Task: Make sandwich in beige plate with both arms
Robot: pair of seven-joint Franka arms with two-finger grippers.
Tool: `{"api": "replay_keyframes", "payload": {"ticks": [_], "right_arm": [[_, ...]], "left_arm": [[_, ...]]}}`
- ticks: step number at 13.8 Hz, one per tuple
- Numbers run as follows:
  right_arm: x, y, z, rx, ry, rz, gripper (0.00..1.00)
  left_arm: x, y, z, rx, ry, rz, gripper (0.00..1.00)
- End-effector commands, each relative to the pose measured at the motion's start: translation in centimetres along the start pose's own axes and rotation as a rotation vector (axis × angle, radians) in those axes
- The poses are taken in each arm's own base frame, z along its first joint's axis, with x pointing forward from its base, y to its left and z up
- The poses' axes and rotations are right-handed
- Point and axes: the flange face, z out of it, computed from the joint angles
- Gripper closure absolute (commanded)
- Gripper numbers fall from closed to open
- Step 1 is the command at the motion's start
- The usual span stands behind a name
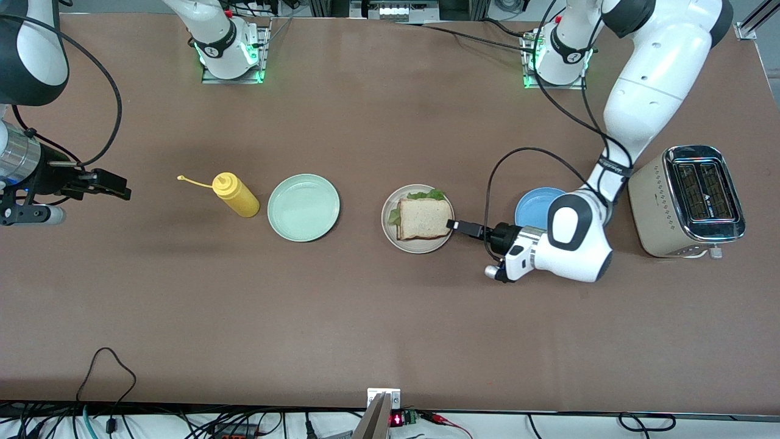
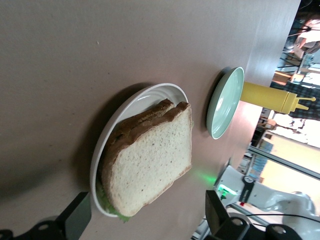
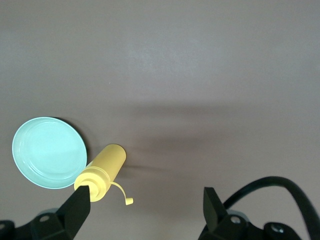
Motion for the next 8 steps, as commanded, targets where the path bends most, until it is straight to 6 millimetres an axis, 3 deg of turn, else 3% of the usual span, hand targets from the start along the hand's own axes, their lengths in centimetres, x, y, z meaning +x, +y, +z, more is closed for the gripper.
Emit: {"api": "replay_keyframes", "payload": {"ticks": [1,5,8], "right_arm": [[-0.2,0.5,-0.3,-0.039,0.005,-0.008,0.00],[-0.4,0.4,0.0,-0.039,0.002,0.005,0.00],[-1.8,-0.1,0.5,-0.035,0.034,0.005,0.00]], "left_arm": [[-1.4,4.1,-3.2,0.111,0.011,0.058,0.00],[-2.9,7.1,-7.3,0.358,0.024,0.112,0.00],[-4.0,8.6,-11.2,0.559,0.012,0.140,0.00]]}}
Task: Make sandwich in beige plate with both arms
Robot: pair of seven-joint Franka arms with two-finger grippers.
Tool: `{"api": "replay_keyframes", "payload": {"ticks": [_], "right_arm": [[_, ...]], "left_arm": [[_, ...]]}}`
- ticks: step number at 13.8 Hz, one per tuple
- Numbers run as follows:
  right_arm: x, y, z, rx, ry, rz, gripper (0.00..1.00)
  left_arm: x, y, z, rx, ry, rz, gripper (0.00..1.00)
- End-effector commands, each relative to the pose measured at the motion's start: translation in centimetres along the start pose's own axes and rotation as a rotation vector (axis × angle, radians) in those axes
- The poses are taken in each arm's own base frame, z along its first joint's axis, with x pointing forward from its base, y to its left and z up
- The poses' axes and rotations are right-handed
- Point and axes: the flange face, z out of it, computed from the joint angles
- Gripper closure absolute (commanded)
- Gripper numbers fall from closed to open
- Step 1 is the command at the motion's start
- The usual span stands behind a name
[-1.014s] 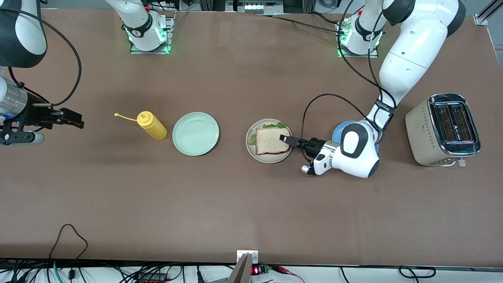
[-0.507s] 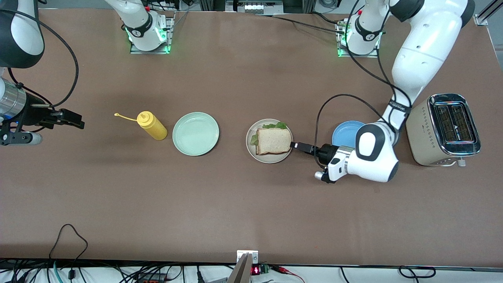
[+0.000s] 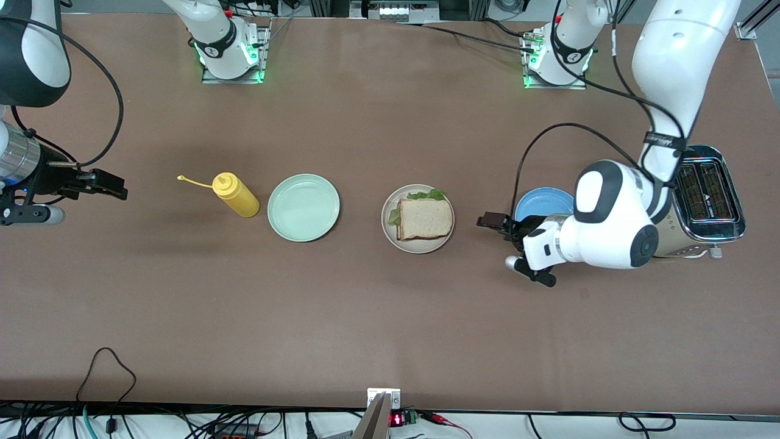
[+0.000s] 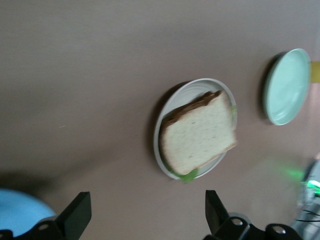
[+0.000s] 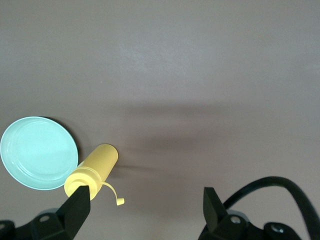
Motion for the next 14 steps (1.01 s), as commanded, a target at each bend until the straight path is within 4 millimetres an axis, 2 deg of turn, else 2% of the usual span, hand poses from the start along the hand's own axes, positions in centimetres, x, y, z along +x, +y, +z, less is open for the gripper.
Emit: {"api": "replay_keyframes", "payload": {"ticks": [1,4,6,8,11,13,14], "right_arm": [[-2.4,-0.4,0.3,-0.009,0.034,0.007,0.00],[-2.6,-0.5,0.2,-0.006,0.032,0.008,0.00],[-2.5,-0.6,0.1,-0.006,0.032,0.007,0.00],[-2.5,-0.7,-0.1,-0.006,0.032,0.005,0.00],[-2.4,-0.9,-0.5,-0.004,0.027,-0.005,0.00],[-2.6,-0.8,-0.7,-0.005,0.014,0.000,0.00],[-2.6,-0.8,-0.6,-0.005,0.010,0.010,0.00]], "left_arm": [[-1.4,0.4,-4.3,0.147,-0.026,0.006,0.00],[-2.7,-0.5,-10.4,0.309,0.007,-0.080,0.00],[-4.3,-1.4,-15.1,0.428,0.067,-0.108,0.00],[-7.1,-2.4,-20.4,0.475,0.142,-0.175,0.00],[-13.0,-3.4,-27.7,0.515,0.240,-0.310,0.00],[-15.9,-2.8,-29.2,0.499,0.193,-0.348,0.00],[-16.8,-3.3,-29.6,0.483,0.174,-0.382,0.00]]}}
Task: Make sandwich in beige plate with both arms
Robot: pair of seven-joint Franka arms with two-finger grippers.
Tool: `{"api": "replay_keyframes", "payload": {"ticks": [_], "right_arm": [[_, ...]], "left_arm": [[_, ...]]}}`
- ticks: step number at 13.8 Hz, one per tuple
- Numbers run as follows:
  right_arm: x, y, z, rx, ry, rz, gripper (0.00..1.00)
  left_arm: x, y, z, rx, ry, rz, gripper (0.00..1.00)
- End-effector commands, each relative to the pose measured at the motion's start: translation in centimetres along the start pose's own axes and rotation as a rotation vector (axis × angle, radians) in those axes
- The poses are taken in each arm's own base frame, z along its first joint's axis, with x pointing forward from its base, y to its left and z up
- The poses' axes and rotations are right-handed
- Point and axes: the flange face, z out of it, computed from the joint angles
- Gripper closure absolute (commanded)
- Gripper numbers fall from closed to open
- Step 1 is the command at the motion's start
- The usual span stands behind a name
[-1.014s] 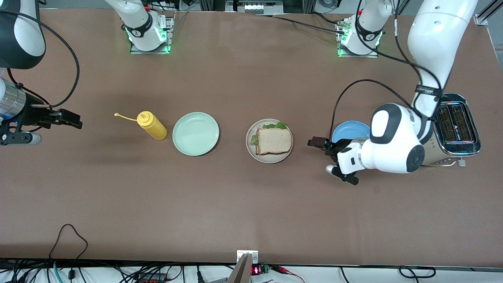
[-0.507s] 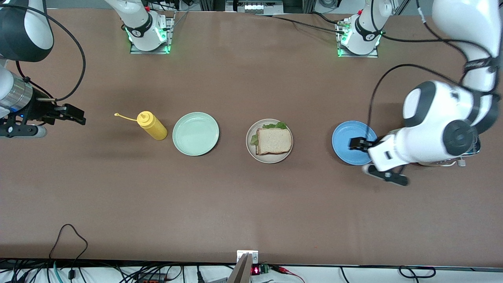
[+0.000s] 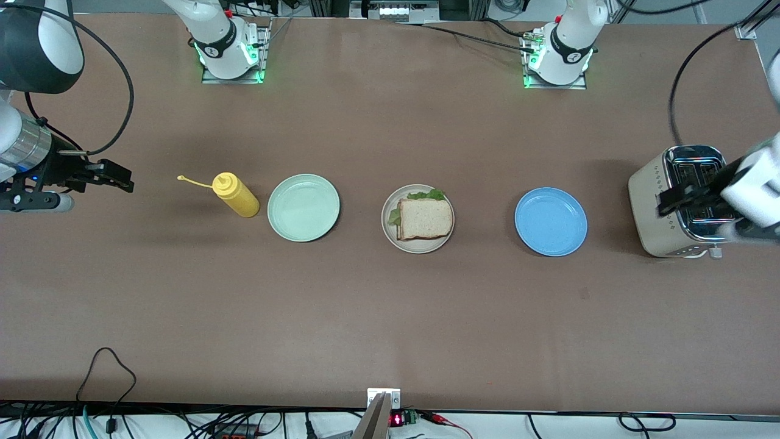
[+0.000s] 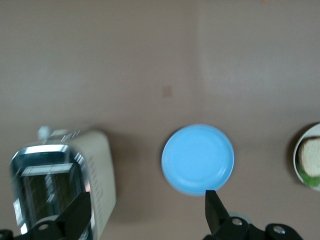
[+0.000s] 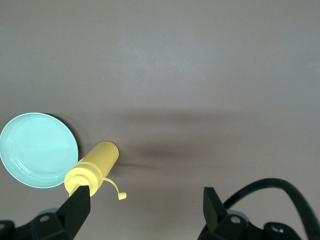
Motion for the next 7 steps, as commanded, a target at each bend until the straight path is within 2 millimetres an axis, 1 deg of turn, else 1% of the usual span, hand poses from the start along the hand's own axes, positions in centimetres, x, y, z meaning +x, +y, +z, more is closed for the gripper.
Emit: {"api": "replay_keyframes", "payload": {"ticks": [1,2,3,4,5,7], "right_arm": [[-0.8,-0.4,-0.8,0.000,-0.023,0.019,0.00],[-1.1,-0.8,-1.1,0.000,-0.041,0.030,0.00],[-1.0,-1.3,-2.2,-0.001,-0.035,0.032,0.00],[-1.0,-1.6,-2.8,-0.003,-0.041,0.028,0.00],[-1.1,-1.5,-2.7,-0.002,-0.052,0.040,0.00],[-0.7,-1.4,-2.2,-0.005,-0.055,0.040,0.00]], "left_arm": [[-2.5,-0.6,-0.7,-0.008,-0.041,-0.056,0.00],[-3.1,-1.1,-0.6,-0.042,-0.040,-0.070,0.00],[-3.9,-1.2,-0.8,-0.053,-0.036,-0.079,0.00],[-4.6,-0.6,-0.7,-0.049,-0.019,-0.075,0.00],[-5.3,-0.2,-0.6,-0.041,-0.008,-0.068,0.00],[-6.4,0.0,0.2,-0.036,-0.004,-0.069,0.00]]}}
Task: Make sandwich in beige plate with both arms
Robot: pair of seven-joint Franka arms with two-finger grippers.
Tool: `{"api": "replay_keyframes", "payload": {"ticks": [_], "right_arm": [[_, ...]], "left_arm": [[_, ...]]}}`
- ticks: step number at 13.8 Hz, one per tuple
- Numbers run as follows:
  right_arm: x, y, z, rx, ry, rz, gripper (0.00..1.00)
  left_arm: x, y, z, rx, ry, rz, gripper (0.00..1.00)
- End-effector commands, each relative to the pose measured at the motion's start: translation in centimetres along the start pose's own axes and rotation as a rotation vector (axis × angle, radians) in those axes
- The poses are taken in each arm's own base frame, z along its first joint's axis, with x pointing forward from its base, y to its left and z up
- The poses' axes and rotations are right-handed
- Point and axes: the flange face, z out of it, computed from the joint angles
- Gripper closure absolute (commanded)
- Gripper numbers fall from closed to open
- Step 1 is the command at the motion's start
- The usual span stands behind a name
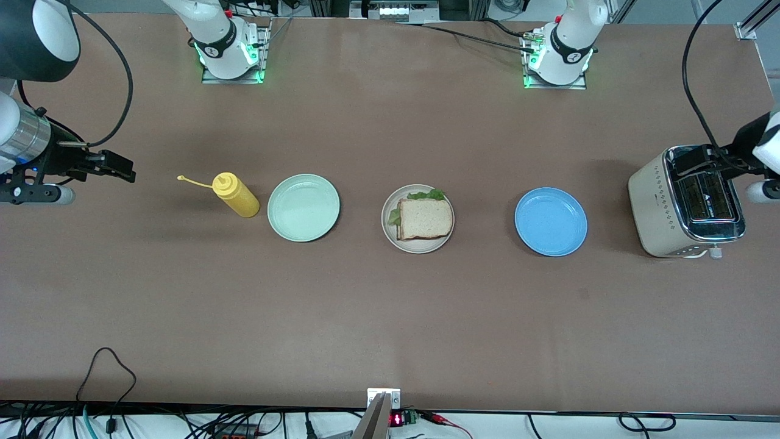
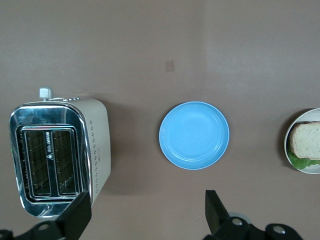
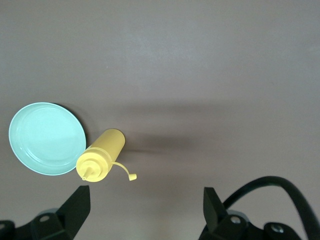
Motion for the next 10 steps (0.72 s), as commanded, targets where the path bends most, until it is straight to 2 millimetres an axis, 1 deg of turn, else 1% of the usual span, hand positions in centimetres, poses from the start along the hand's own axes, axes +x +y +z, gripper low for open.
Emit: {"api": "replay_keyframes", "payload": {"ticks": [1,3,5,9,10], "right_arm": [[0.00,-0.02,-0.16,-0.005,-0.010,0.012,0.00],[0.04,-0.02,-0.21,-0.005,-0.010,0.010,0.00],[0.09,-0.03,-0.84,-0.002,0.000,0.008,0.00],[0.16,-0.14,-0.73,0.000,-0.003,0.026,0.00],[0.30,-0.06,-0.37,0.002,-0.010,0.028,0.00]], "left_arm": [[-2.84,0.32,0.35,-0.002,0.018,-0.009,0.00],[-3.07,0.57,0.25,0.001,0.013,-0.004,0.00],[-3.11,0.47,0.29,0.002,0.009,-0.002,0.00],[-3.35,0.64,0.25,0.003,-0.002,-0.001,0.00],[-3.35,0.56,0.25,0.003,-0.002,-0.002,0.00]]}}
